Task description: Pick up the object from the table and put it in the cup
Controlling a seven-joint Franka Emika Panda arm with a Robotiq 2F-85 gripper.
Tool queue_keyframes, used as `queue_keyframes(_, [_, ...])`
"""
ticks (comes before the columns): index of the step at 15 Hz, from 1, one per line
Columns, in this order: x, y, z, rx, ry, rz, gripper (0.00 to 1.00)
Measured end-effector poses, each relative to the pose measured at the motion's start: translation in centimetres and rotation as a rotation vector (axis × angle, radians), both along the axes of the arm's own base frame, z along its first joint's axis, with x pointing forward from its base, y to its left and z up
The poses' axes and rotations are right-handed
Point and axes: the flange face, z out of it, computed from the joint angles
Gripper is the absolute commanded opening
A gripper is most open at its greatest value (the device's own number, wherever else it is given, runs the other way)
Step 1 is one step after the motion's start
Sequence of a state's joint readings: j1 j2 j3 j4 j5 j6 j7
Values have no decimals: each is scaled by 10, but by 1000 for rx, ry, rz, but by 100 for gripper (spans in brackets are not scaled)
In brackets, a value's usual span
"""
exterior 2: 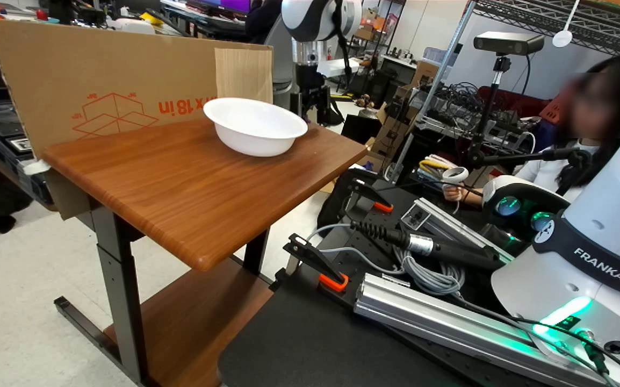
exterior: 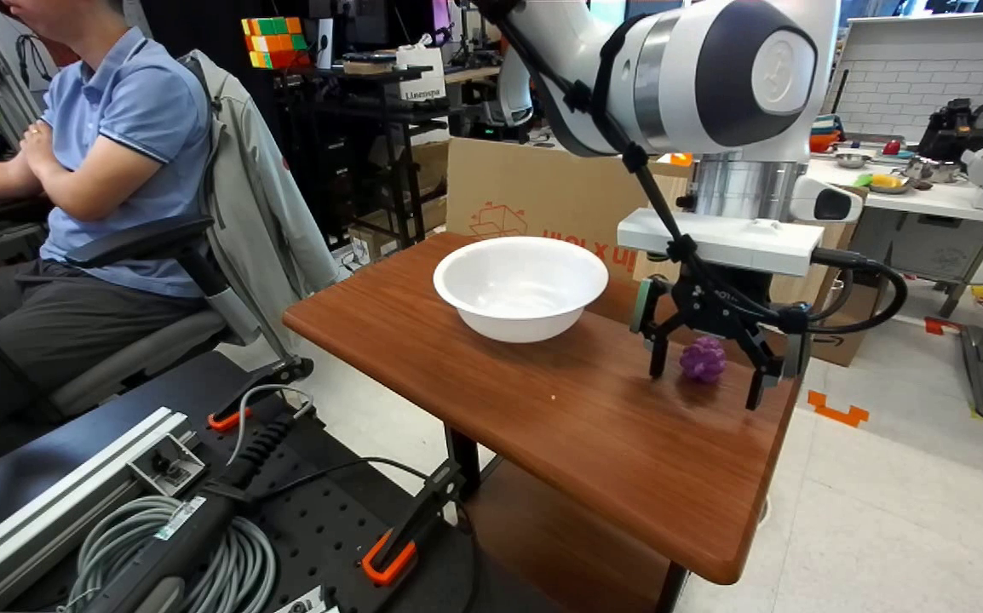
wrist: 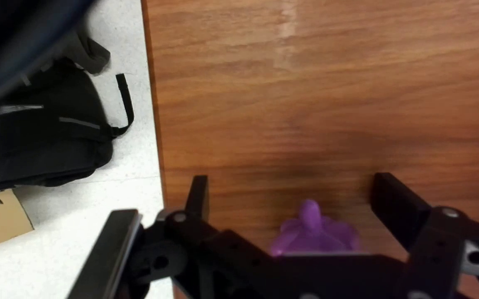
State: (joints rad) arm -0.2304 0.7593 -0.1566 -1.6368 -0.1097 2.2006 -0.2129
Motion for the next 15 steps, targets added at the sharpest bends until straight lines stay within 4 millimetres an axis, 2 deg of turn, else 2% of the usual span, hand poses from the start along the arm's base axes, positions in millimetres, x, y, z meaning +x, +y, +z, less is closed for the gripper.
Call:
queue_keyframes(3, [15,17,3,5,-21,29,100])
queue_keyframes(4, [21,21,7,5,-31,36,75])
queue_keyframes(6, [30,24,17,8,-46,41,65])
queue_keyframes(8, [37,23,24,9,-41,37,47])
queue_keyframes(10, [39,17,22,11,-20,27,31])
queue_keyframes(12, [38,10,13,15,7,13,19])
queue_keyframes(15, [38,-4,10,18,41,-14,18])
